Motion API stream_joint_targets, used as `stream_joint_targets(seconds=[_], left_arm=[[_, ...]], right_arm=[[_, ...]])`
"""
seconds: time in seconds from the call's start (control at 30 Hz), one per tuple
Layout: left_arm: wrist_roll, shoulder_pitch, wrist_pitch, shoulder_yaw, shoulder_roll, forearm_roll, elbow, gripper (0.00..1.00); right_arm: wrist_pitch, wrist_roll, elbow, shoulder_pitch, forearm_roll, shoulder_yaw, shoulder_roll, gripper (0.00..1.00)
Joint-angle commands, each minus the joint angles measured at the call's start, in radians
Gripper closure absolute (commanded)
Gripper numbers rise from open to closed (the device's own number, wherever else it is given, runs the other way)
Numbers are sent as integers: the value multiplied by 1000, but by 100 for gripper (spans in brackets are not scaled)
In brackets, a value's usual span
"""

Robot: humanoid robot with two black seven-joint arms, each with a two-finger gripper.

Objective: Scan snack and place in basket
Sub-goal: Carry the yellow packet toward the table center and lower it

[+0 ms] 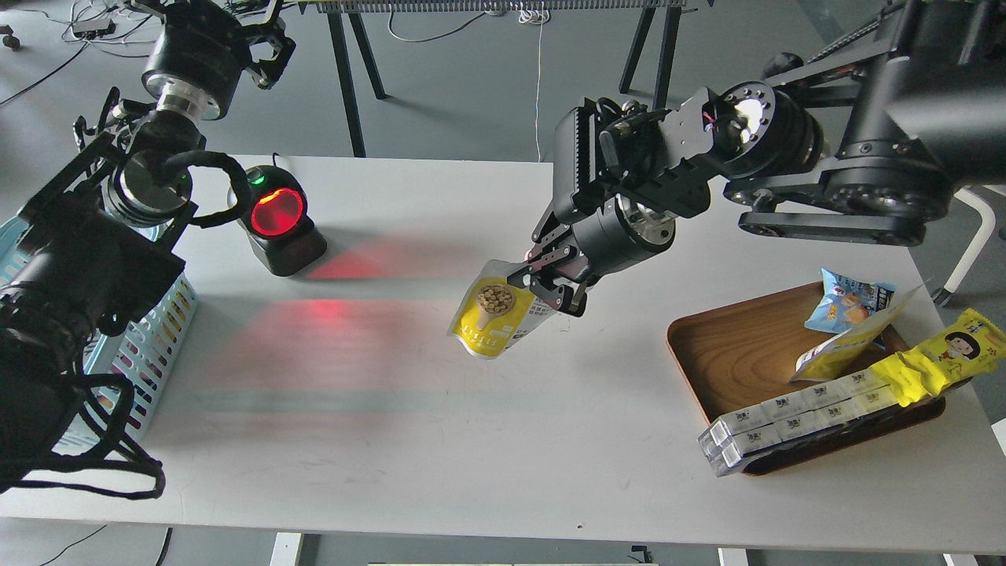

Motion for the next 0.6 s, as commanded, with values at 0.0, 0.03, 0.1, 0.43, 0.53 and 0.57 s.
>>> stream_joint_targets(seconds=[0.0,0.03,0.1,0.43,0.53,0.57], left_arm=[[0,4,1,0,-2,0,0,0],[0,4,1,0,-2,0,0,0],[0,4,1,0,-2,0,0,0],[0,3,-1,0,3,0,0,0],[0,6,-1,0,3,0,0,0],[0,6,-1,0,2,0,0,0]], right_arm=[[-1,0,-18,-15,49,8,42,100],[-1,0,-30,-23,49,11,56,100],[-1,0,-63,-37,49,12,86,100],[-1,0,-146,-86,50,12,148,100],[-1,0,-151,-100,50,12,148,100],[-1,0,-156,-101,50,12,149,100]])
